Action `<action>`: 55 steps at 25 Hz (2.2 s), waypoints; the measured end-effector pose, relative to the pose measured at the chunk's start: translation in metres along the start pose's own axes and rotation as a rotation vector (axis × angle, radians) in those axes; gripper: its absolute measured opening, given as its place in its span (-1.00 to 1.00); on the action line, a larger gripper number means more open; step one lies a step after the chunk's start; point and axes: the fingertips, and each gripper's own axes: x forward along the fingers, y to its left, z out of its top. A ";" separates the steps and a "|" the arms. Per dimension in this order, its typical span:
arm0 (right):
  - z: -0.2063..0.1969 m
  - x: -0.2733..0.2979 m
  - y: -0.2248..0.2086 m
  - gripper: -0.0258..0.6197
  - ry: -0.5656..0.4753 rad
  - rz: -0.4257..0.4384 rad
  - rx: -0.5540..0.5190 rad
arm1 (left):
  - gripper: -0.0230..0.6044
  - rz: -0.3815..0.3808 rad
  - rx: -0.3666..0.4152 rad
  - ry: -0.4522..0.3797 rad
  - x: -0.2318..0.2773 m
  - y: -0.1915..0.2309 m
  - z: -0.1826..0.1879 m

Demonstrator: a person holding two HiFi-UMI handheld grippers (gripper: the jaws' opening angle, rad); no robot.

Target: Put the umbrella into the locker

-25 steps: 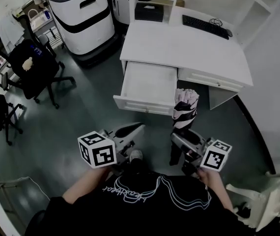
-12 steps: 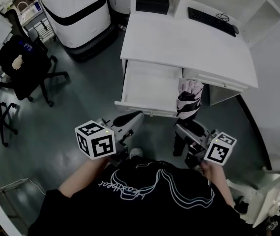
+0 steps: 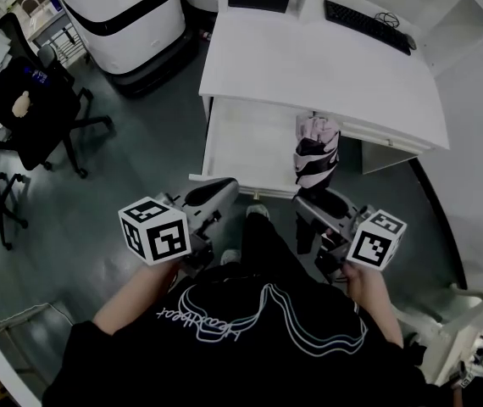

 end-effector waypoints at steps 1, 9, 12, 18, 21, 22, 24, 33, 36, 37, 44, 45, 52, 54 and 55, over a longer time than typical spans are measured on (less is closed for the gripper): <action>0.003 0.002 -0.003 -0.17 0.008 0.002 -0.003 | -0.89 0.007 -0.005 0.000 0.002 0.002 0.001; 0.025 0.032 -0.036 -0.17 0.117 0.025 -0.032 | -0.89 0.082 -0.059 -0.028 0.023 0.026 0.018; 0.031 0.045 -0.050 -0.17 0.167 0.038 -0.054 | -0.89 0.108 -0.080 -0.045 0.031 0.034 0.024; 0.037 0.071 -0.077 -0.17 0.267 0.022 -0.165 | -0.89 0.157 -0.115 -0.073 0.035 0.048 0.034; 0.036 0.086 -0.084 -0.18 0.314 0.029 -0.217 | -0.89 0.183 -0.130 -0.082 0.031 0.055 0.038; 0.034 0.092 -0.086 -0.18 0.333 0.035 -0.237 | -0.89 0.194 -0.132 -0.084 0.028 0.059 0.040; 0.030 0.102 -0.091 -0.19 0.377 0.051 -0.276 | -0.89 0.217 -0.140 -0.092 0.027 0.064 0.042; 0.003 0.144 -0.131 -0.20 0.545 0.049 -0.368 | -0.89 0.272 -0.189 -0.107 0.030 0.095 0.048; -0.011 0.156 -0.149 -0.20 0.605 0.039 -0.377 | -0.89 0.287 -0.206 -0.110 0.032 0.104 0.047; -0.016 0.160 -0.155 -0.20 0.624 0.036 -0.382 | -0.89 0.293 -0.209 -0.109 0.033 0.106 0.046; -0.053 0.187 -0.192 -0.20 0.741 0.004 -0.423 | -0.89 0.320 -0.239 -0.112 0.032 0.124 0.039; -0.060 0.191 -0.196 -0.20 0.756 -0.006 -0.428 | -0.88 0.324 -0.241 -0.112 0.031 0.126 0.039; -0.098 0.210 -0.227 -0.20 0.837 -0.067 -0.453 | -0.89 0.361 -0.261 -0.122 0.016 0.140 0.037; -0.105 0.214 -0.236 -0.20 0.847 -0.086 -0.467 | -0.88 0.364 -0.266 -0.125 0.015 0.144 0.034; -0.110 0.216 -0.239 -0.20 0.853 -0.095 -0.476 | -0.89 0.366 -0.270 -0.127 0.014 0.145 0.033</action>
